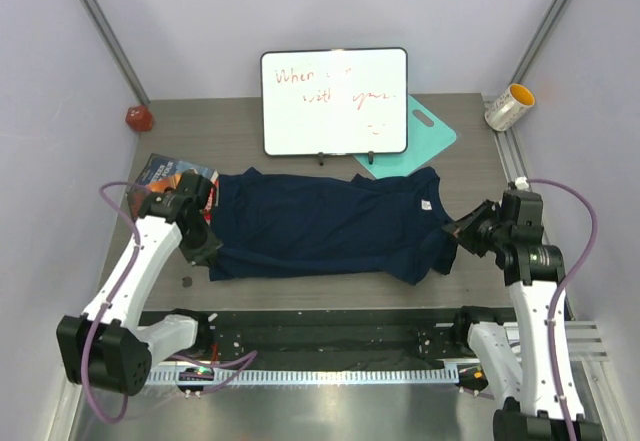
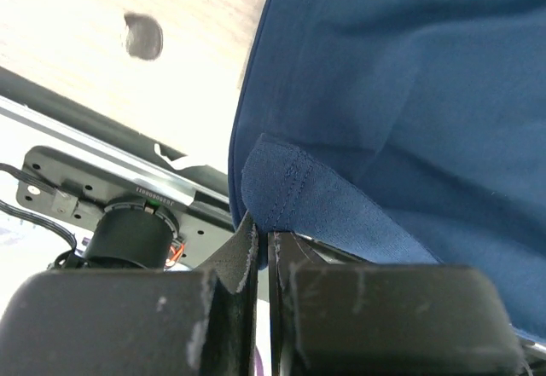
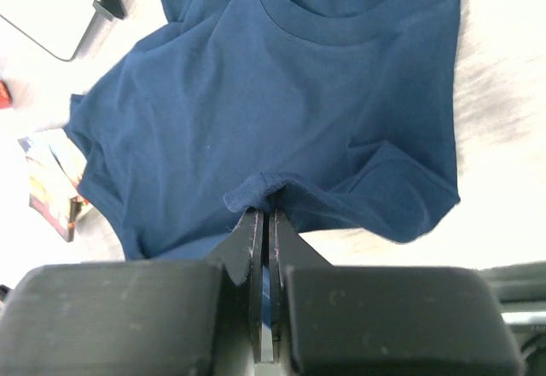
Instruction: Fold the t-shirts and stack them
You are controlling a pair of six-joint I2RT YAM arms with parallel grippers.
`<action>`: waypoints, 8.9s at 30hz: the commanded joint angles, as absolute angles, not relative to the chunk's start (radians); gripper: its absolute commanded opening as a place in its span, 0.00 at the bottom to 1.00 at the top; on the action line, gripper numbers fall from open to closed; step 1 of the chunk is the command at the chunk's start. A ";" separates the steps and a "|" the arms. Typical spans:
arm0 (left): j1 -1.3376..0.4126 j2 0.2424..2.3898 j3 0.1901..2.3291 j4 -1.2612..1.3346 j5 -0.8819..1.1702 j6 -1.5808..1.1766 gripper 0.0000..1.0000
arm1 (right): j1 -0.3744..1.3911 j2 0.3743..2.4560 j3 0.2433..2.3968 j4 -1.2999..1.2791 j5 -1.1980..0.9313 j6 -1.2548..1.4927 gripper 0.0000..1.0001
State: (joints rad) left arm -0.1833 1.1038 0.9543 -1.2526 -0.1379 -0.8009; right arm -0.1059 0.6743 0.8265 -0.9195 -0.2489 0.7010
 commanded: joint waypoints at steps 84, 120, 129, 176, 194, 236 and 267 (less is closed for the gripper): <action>-0.436 1.170 1.040 -1.336 -0.285 -0.666 0.00 | -0.008 0.943 1.131 -0.756 0.021 0.422 0.01; -0.348 1.540 1.144 -1.163 -0.488 -0.764 0.00 | 0.135 1.284 1.166 -0.637 0.084 0.486 0.01; -0.344 1.623 1.157 -1.144 -0.457 -0.758 0.02 | 0.158 1.353 1.123 -0.638 0.136 0.476 0.01; -0.331 1.818 1.247 -1.152 -0.492 -0.701 0.08 | 0.160 1.569 1.316 -0.603 0.195 0.451 0.01; -0.331 1.732 1.131 -1.129 -0.494 -0.693 0.00 | 0.160 1.519 1.252 -0.600 0.192 0.456 0.01; -0.462 1.600 1.197 -1.071 -0.334 -0.594 0.44 | 0.231 1.625 1.371 -0.500 0.291 0.417 0.45; -0.718 1.899 1.177 -0.960 -0.261 -0.683 0.02 | 0.287 1.499 0.947 -0.557 0.324 0.624 0.01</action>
State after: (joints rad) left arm -0.7132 1.8656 1.1843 -0.9886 -0.2699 -0.6720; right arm 0.2844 1.4540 0.9581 -0.6086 0.2798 0.5751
